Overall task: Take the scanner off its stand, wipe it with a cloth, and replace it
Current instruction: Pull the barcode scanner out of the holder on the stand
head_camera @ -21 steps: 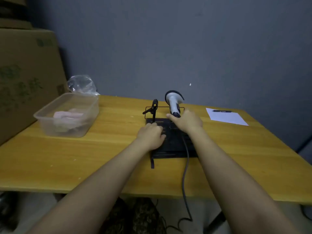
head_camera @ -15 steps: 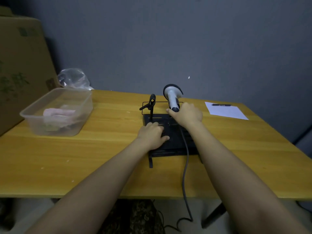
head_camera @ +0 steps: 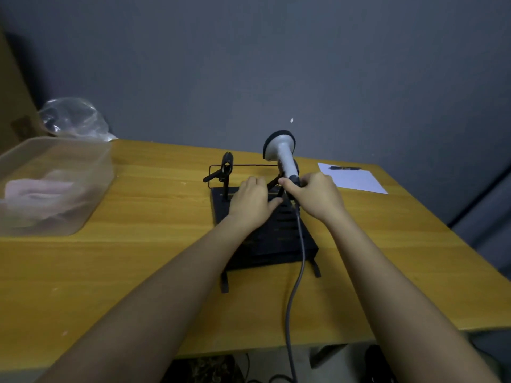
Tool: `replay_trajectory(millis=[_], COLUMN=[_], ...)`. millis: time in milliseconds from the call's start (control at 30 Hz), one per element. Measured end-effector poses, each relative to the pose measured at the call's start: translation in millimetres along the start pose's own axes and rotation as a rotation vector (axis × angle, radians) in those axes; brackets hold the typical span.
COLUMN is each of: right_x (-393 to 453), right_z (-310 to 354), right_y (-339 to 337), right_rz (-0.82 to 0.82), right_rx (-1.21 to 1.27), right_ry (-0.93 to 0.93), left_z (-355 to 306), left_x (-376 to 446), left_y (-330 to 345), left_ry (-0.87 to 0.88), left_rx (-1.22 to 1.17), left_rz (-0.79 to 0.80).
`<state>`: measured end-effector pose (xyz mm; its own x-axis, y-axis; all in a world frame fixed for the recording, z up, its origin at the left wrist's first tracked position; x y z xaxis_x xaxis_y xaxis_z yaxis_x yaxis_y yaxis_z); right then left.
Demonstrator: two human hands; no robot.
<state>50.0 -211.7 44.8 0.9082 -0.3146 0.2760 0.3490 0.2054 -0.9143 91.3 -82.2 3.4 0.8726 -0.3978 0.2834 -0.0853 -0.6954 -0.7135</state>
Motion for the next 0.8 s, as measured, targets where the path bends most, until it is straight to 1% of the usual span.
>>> replay_trajectory(millis=[200,433,600,700,800], right_x=[8,9,8,8,9], right_z=[-11,-24,-26,-22,-22], right_y=[-1,-2,-1,1,1], right_rz=[0.027,0.068,0.089,0.115,0.133], right_rx=[0.071,0.13,0.135,0.122,0.0], right_ry=[-0.039,-0.032,-0.029,0.008,0.069], left_z=[-1,8,11,12,14], left_x=[41,59,65,67,70], left_y=[23,43,52,56,59], left_ry=[0.01,0.023,0.082,0.119,0.142], left_rx=[-0.271,-0.475,-0.512,-0.504,-0.464], left_rz=[0.091,0.16,0.18,0.175,0.182])
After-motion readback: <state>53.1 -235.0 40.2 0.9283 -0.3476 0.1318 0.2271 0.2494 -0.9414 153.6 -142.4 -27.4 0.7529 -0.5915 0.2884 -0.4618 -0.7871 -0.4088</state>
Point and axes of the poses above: each hand's wrist, its own x-axis towards the middle knuckle, its own y-axis out of the palm, z = x × y, the point moved 4 cm from there along x, towards the middle knuckle, and after that the axes turned 13 degrees about -x, right-handed, at the moved point
